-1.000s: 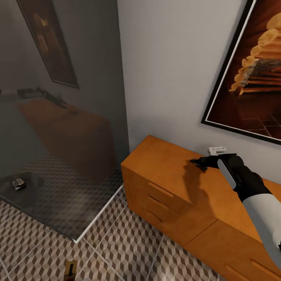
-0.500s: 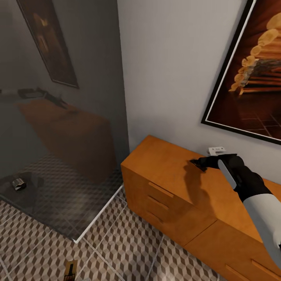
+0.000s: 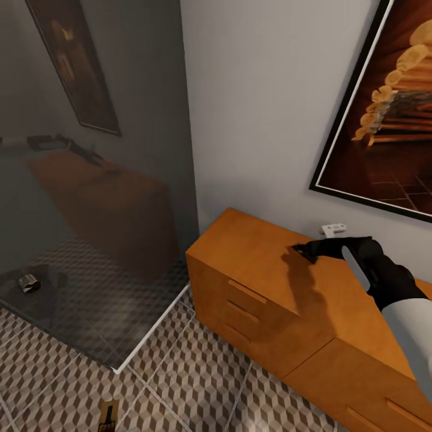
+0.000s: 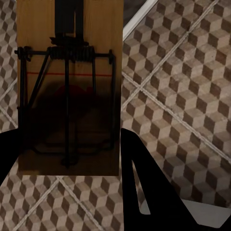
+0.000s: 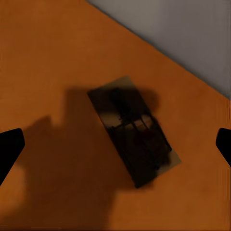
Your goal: Take the four mousetraps from the cabinet in the bathroom and place them on the bathroom floor. Make sure all four end up on the same floor surface, and ensure that at least two of them are either under or directly next to the same bathroom sink.
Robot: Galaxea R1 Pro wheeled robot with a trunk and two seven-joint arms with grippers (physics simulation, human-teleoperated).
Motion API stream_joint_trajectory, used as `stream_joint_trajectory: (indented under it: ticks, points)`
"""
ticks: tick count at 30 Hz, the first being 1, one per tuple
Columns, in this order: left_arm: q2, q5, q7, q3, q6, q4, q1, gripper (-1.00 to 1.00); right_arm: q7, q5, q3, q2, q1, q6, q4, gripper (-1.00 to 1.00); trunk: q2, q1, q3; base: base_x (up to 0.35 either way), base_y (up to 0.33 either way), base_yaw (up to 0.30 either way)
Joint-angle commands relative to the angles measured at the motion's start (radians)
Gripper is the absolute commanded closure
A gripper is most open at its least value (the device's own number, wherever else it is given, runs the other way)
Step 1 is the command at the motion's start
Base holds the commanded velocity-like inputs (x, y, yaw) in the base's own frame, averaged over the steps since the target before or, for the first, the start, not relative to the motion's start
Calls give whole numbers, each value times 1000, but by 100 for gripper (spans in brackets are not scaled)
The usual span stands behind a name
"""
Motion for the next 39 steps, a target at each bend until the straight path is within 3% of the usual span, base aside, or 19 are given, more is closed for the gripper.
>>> stream_joint_trajectory:
  ticks: [1,7,15,25,39]
  points:
    - [-1,-4,6,-6,-2,4,-1,100,8,0,3,-4,-1,3,-1,-100,-2,1,-2,0,0,0]
    - [-1,-4,6,-6,-2,4,-2,100,77,40,2,-26,-1,-1,-1,-100,-2,1,-2,0,0,0]
    - [-1,-4,6,-6,-2,4,-1,100,127,61,3,-37,-1,-17,3,-100,-2,1,-2,0,0,0]
    - [-1,-4,6,-6,-2,4,-1,100,220,67,2,-60,-1,-124,89,-100,-2,1,-2,0,0,0]
    - [-1,-4,6,-6,-2,4,-2,100,400,68,0,-102,-1,-170,106,-100,-2,1,-2,0,0,0]
